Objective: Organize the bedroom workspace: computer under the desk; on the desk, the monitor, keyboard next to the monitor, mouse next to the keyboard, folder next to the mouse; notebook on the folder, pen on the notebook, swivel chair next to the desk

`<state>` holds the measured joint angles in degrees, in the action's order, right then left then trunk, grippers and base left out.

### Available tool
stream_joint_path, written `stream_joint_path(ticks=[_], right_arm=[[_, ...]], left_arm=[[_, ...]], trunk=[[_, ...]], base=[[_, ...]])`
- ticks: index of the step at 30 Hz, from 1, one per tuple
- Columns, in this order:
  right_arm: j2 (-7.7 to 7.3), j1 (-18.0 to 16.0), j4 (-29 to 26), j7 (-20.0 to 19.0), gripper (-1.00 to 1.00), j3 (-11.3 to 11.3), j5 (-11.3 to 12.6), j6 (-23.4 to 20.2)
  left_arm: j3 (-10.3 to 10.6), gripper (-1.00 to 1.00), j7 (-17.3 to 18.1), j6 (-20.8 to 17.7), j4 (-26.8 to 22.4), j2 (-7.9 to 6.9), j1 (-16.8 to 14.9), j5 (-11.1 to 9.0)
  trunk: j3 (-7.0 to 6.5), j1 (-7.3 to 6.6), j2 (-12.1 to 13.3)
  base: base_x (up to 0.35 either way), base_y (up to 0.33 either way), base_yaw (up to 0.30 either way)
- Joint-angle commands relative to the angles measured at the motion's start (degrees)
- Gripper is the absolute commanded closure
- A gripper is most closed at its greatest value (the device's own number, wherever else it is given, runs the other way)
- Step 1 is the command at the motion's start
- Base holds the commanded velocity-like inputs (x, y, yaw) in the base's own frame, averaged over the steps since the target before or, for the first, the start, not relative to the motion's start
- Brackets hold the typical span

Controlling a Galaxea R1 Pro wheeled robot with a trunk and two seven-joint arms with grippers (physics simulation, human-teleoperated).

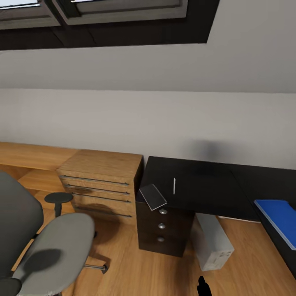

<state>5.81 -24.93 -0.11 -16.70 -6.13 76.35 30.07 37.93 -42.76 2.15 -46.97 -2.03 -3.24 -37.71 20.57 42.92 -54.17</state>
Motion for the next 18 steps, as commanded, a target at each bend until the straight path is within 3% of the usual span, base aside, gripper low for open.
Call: stream_joint_path(ticks=[1,2,3,11,15,18], right_arm=[[-0.03,-0.01,-0.01,-0.47,-1.0,-0.43,0.14,2.62],[-0.04,-0.02,-0.02,-0.46,-1.0,-0.4,0.12,4.03],[-0.04,-0.02,-0.02,-0.45,-1.0,-0.17,0.0,9.08],[0.02,-0.03,0.07,-0.32,-1.0,0.14,-0.21,12.68],[0.01,-0.03,0.27,-0.08,-1.0,2.23,-2.84,13.28],[-0.04,-0.03,0.38,0.07,-1.0,5.14,-5.75,13.33]], left_arm=[[0.39,-1.0,-0.4,0.22,-0.05,-0.08,-0.1,-0.52],[0.39,-1.0,-0.4,0.22,-0.05,-0.08,-0.1,-0.52],[0.39,-1.0,-0.4,0.22,-0.05,-0.08,-0.1,-0.52],[0.39,-1.0,-0.4,0.22,-0.05,-0.08,-0.1,-0.52],[0.39,-1.0,-0.4,0.22,-0.05,-0.08,-0.1,-0.47],[0.39,-1.0,-0.4,0.24,-0.05,-0.08,-0.1,-0.45]], trunk=[[0.07,0.01,-0.05],[0.07,0.01,-0.05],[0.07,0.01,-0.05],[0.07,0.01,-0.05],[0.07,0.01,-0.05],[0.07,0.01,-0.05]], base=[[0.0,0.0,0.278],[0.0,0.0,0.279],[0.0,0.0,0.282],[0.0,0.0,0.283],[0.0,0.0,0.284],[0.0,0.0,0.284]])
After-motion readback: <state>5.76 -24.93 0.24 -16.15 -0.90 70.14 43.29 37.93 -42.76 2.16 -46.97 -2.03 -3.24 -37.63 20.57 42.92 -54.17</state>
